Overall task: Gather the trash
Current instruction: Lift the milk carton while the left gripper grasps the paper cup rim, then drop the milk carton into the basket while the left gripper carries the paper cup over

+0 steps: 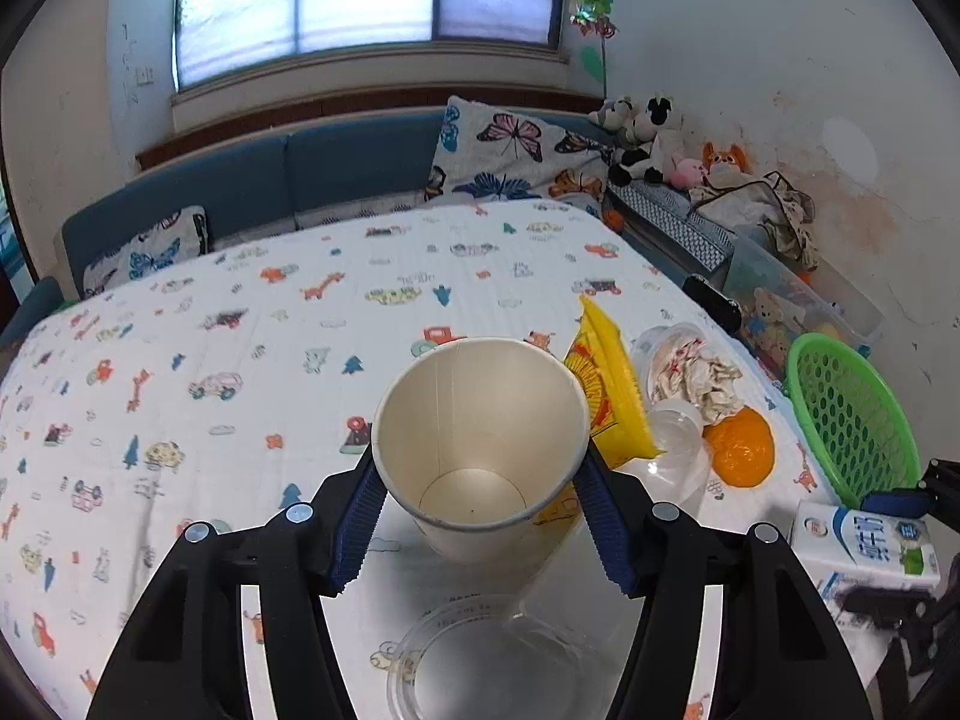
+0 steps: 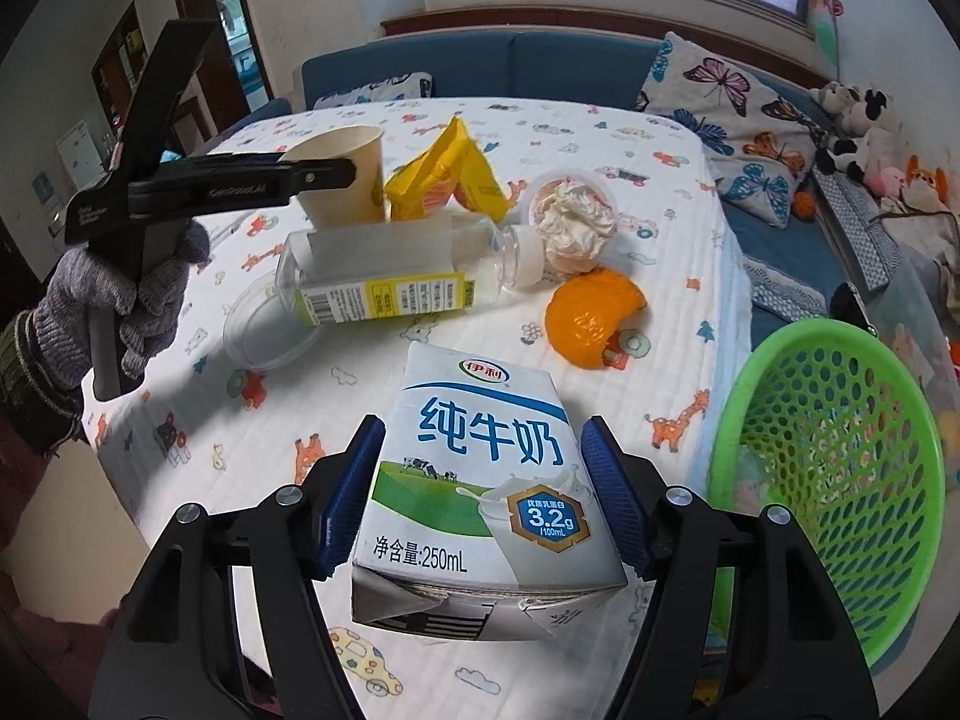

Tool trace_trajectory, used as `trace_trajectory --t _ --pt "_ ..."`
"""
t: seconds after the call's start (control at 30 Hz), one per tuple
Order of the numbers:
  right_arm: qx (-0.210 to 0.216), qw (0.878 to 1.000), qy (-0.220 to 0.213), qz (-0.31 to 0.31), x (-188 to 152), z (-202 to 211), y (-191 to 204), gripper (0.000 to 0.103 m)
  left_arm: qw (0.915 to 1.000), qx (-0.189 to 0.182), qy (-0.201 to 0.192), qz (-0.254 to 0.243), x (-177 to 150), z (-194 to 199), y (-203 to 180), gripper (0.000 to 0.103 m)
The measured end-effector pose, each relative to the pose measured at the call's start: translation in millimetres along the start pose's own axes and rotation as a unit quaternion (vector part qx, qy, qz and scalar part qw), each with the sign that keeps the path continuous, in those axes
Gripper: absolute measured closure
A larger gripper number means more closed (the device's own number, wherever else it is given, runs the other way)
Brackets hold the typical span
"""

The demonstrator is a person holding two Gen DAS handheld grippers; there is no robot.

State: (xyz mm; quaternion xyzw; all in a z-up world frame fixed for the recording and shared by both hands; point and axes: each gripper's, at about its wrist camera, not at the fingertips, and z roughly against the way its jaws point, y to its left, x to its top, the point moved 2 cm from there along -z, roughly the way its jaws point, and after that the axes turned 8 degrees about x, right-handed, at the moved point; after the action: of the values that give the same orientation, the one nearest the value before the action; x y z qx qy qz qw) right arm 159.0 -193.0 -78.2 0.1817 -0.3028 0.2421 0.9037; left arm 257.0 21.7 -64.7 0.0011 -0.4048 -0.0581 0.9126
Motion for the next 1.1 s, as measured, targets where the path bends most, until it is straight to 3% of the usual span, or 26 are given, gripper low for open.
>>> trace_trajectory --t 0.3,0.5,0.8,1.1 --pt "-0.017 0.999 -0.027 -0.02 -2.6 27.9 -15.7 0.036 0.9996 0.002 -0.028 0.002 12.8 41.6 -1.4 0.044" --pt "-0.049 0.997 -0.04 -0.05 -11.2 51.6 -46.6 0.036 0.9982 -0.023 -0.054 -0.014 28.3 70.2 -27.2 0.044" --pt "-0.141 0.98 -0.025 -0.138 -39.5 73.1 -141.7 0.035 0.9945 -0.065 -0.067 -0.048 36.1 82.7 -81.0 0.044" --pt "-0.186 0.961 -0.002 -0.202 -67.4 63.6 -206.6 0.035 0.9919 -0.089 -0.058 -0.069 37.0 78.6 -119.3 0.044"
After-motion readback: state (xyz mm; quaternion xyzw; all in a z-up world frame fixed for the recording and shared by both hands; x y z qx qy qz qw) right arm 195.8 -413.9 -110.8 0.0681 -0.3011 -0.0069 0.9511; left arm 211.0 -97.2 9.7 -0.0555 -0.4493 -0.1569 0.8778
